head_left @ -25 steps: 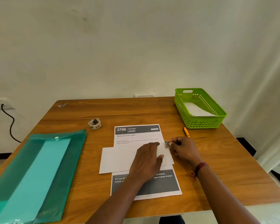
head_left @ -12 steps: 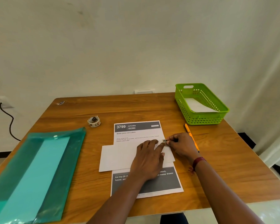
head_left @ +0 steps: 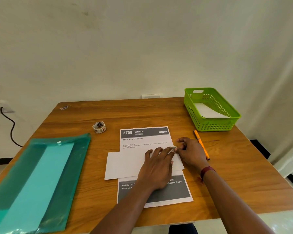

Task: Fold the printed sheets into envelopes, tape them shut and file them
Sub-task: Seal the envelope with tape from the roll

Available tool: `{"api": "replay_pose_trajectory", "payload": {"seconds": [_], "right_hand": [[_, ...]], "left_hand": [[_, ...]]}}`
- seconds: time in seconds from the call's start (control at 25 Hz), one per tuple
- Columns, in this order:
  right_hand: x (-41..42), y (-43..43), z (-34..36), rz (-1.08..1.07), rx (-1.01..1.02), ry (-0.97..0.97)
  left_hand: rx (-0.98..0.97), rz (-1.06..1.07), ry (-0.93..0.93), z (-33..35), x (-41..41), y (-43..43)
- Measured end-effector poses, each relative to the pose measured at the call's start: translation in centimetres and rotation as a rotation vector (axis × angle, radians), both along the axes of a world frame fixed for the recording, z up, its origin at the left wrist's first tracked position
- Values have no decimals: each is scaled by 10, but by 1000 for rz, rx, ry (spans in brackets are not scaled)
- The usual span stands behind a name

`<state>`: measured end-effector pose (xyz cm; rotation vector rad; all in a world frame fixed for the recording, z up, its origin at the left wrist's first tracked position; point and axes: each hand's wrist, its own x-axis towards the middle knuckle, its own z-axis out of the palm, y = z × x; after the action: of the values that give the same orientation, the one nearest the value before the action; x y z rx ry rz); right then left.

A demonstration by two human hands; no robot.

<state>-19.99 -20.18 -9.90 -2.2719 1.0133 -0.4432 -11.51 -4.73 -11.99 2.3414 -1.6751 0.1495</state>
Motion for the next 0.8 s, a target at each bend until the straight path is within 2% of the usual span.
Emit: {"api": "replay_pose_trajectory", "payload": {"seconds": [0.24, 0.8], "right_hand": [[-7, 19, -12, 29, -329, -11], [-22, 43, -12, 55, -446, -40]], "left_hand": [[34, -8, 27, 1, -1, -2], [-24, 25, 66, 2, -5, -1]]}}
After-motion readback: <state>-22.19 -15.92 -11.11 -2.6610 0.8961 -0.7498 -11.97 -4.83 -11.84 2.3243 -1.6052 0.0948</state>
